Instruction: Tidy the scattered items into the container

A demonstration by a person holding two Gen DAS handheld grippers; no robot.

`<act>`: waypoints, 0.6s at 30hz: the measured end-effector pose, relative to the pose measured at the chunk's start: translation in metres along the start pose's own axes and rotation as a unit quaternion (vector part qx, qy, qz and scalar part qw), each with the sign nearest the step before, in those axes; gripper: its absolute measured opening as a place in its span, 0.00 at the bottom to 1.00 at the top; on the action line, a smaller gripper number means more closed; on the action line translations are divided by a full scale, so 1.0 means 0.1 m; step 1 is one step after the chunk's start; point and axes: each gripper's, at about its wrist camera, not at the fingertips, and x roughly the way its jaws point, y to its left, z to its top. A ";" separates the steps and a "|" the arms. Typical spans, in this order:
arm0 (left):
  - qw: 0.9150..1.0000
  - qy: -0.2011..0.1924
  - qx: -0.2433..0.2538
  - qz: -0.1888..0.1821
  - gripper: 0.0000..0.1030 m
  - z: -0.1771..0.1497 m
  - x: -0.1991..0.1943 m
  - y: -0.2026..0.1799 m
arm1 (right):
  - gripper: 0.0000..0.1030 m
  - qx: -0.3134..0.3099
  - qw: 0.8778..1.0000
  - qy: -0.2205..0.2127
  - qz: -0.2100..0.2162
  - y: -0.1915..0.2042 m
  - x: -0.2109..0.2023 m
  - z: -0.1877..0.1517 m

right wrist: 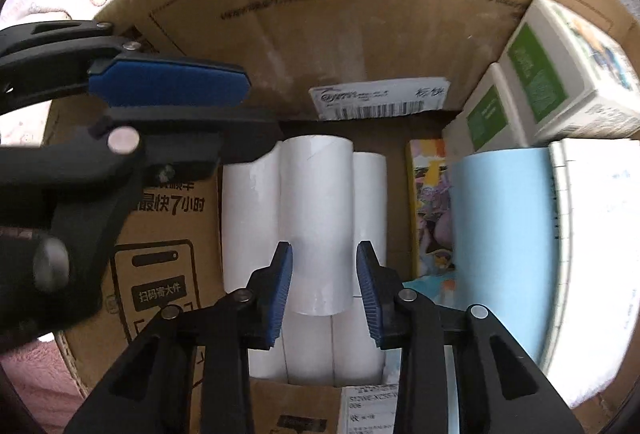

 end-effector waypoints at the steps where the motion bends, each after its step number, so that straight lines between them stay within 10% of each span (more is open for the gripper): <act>1: 1.000 -0.001 0.001 0.000 0.22 0.00 0.00 -0.02 | 0.29 0.000 1.000 0.001 0.003 -0.01 0.01 0.01; 18: 0.996 -0.072 -0.043 0.043 0.51 -0.08 -0.32 0.04 | 0.30 0.023 0.993 -0.097 -0.067 -0.12 -0.80 -0.10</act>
